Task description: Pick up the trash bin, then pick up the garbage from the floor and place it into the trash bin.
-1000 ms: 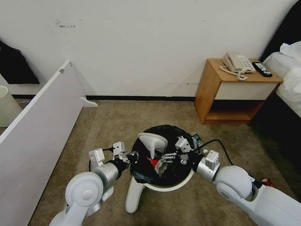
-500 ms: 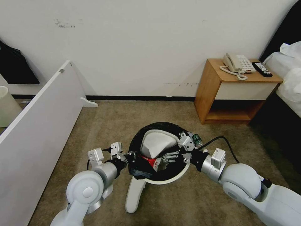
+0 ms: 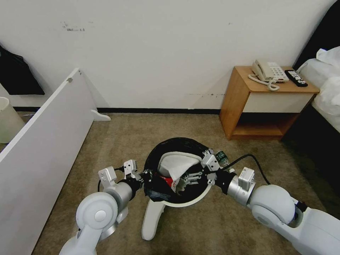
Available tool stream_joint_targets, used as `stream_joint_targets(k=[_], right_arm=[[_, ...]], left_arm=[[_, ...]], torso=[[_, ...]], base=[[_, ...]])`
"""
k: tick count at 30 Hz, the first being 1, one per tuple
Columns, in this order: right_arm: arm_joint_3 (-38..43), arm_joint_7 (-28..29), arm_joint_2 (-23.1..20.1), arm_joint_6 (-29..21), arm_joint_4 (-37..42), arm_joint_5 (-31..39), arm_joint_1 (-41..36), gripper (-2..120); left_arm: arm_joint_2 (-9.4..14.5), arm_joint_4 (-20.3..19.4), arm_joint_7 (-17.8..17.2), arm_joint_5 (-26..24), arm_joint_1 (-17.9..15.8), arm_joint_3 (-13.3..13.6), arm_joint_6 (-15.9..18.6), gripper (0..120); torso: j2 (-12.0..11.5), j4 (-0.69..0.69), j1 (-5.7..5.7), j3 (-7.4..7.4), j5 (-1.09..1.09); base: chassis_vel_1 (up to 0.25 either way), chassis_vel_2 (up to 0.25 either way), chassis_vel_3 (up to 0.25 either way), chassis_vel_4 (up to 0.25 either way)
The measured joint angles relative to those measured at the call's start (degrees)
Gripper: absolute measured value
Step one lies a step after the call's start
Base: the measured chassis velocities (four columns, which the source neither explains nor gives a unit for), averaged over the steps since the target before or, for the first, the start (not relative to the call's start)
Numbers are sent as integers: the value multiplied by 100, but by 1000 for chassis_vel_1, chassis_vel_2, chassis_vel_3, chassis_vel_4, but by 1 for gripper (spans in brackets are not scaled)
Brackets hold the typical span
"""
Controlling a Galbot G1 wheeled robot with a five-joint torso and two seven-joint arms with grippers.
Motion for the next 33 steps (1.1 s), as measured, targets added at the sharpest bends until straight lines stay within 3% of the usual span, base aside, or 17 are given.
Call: stream_joint_targets(k=[6,9,13,14,18,20,22,33], right_arm=[[-1,385,71,-455,222,857,215,99],[27,774,133,-787,369,1636,330,98],[28,949,193,-911,415,1917,364,97],[26,1090,248,-1032,444,2153,412,97],[13,1160,263,-1131,457,2306,467,97],[15,1265,259,-1218,510,2577,506,97],[16,1283,242,-1244,520,2619,513,97],[62,1509,181,-1477,580,3034,490,98]], left_arm=[[30,-16,110,82,10,20,14,1],[90,-17,267,363,16,47,39,1],[113,-23,379,563,43,72,48,1],[142,-22,516,850,78,101,50,1],[151,-23,587,1057,92,140,40,1],[158,17,741,1471,87,147,-26,1],[162,33,777,1579,84,150,-47,1],[89,122,820,1770,39,162,-129,1]], torso=[[0,0,0,0,-2],[0,0,0,0,-2],[0,0,0,0,-1],[0,0,0,0,-1],[0,0,0,0,-1],[0,-1,0,0,-1],[0,1,0,0,0],[1,1,0,0,-1]], base=[[0,0,0,0],[0,0,0,0],[0,0,0,0],[0,0,0,0],[0,0,0,0],[0,0,0,0],[0,0,0,0],[0,0,0,0]])
